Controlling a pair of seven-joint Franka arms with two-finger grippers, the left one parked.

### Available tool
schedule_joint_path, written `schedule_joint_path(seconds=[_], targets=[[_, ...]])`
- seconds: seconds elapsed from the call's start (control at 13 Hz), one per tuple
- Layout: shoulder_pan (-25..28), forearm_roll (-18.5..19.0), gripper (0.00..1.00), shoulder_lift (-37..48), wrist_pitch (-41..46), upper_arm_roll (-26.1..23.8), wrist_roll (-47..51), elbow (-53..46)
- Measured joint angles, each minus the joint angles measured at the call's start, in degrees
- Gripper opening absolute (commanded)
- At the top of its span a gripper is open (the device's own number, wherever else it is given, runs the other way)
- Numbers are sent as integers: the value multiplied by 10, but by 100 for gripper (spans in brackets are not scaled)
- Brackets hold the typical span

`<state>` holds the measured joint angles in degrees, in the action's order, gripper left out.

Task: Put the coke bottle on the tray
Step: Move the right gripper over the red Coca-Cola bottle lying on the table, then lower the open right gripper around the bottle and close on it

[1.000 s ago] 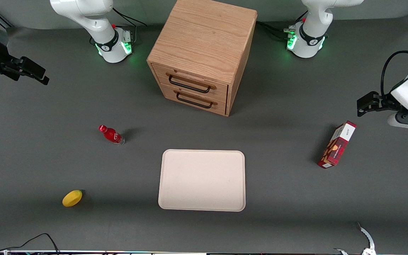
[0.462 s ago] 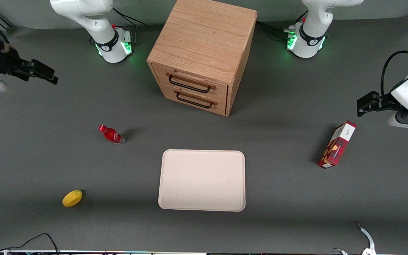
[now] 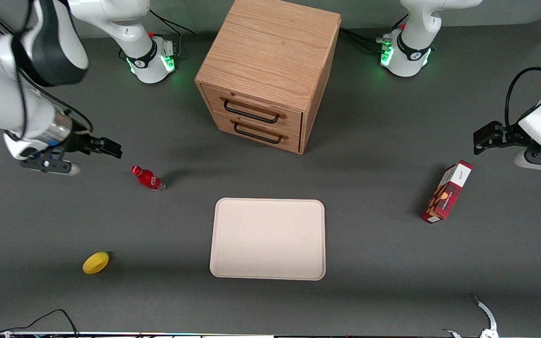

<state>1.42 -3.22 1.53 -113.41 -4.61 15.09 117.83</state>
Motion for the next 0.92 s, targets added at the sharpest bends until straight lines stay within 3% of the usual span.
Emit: schedule_joint_path(seconds=[0.38, 0.54, 0.69, 0.92], targets=[[1, 0, 100, -40, -161, -9, 2, 96], [1, 1, 89, -50, -187, -12, 2, 108], [1, 2, 67, -50, -195, -12, 2, 114], [1, 2, 0, -50, -218, -12, 2, 125]])
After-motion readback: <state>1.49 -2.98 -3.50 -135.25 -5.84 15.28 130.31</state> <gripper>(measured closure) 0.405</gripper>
